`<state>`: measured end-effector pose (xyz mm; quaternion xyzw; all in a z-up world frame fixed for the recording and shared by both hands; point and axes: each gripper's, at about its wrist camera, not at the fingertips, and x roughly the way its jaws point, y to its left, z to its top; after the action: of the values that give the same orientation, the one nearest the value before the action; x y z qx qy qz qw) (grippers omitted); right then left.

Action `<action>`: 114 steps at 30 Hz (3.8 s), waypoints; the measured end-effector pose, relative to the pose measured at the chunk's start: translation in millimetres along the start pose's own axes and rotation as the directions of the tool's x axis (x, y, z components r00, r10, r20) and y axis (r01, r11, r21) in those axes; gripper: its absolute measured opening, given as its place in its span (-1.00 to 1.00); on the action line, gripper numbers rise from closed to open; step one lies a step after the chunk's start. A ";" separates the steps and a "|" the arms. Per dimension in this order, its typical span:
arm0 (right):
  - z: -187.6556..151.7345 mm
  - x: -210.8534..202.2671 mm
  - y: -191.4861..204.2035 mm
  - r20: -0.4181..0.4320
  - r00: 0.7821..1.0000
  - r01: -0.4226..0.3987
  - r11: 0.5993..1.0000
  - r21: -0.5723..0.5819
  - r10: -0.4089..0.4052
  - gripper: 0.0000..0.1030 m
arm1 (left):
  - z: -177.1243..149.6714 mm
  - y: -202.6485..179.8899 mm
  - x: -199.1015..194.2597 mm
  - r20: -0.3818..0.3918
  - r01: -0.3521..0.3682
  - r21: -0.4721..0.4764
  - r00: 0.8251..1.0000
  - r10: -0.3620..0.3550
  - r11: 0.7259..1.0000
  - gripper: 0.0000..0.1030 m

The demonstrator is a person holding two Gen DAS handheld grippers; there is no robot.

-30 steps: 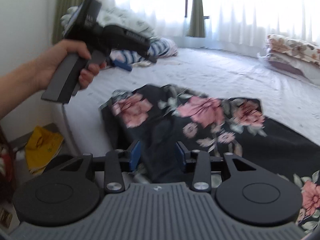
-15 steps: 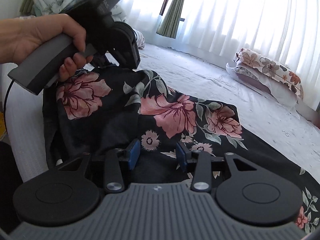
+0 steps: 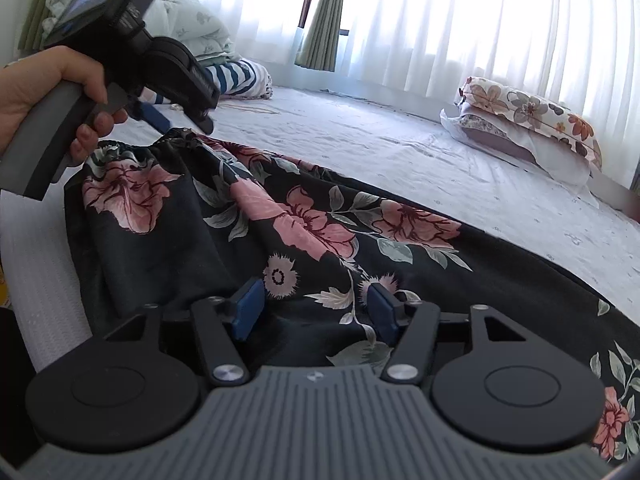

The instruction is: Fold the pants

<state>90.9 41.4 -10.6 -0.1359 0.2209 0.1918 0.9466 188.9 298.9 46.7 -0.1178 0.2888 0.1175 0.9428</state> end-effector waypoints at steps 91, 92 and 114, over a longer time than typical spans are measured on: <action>-51.7 -63.2 -59.1 0.040 0.997 0.054 0.982 0.182 -0.063 0.87 | -131.4 -59.5 -104.9 -0.002 -0.070 0.095 0.998 0.070 0.993 -0.45; -57.6 -67.3 -67.6 0.048 0.996 0.066 0.977 0.201 -0.077 0.87 | -137.4 -55.7 -104.9 0.005 -0.074 0.093 0.997 0.074 0.993 -0.46; -192.9 -196.9 -348.1 -0.118 0.822 0.546 0.710 0.444 -0.558 0.85 | -138.7 -89.5 -100.7 0.010 -0.328 0.168 0.943 0.332 0.929 -0.46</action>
<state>4.3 -393.8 -24.9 0.0344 0.1972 -0.1556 0.9673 62.0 158.7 6.3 0.0110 0.3221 0.2485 0.9134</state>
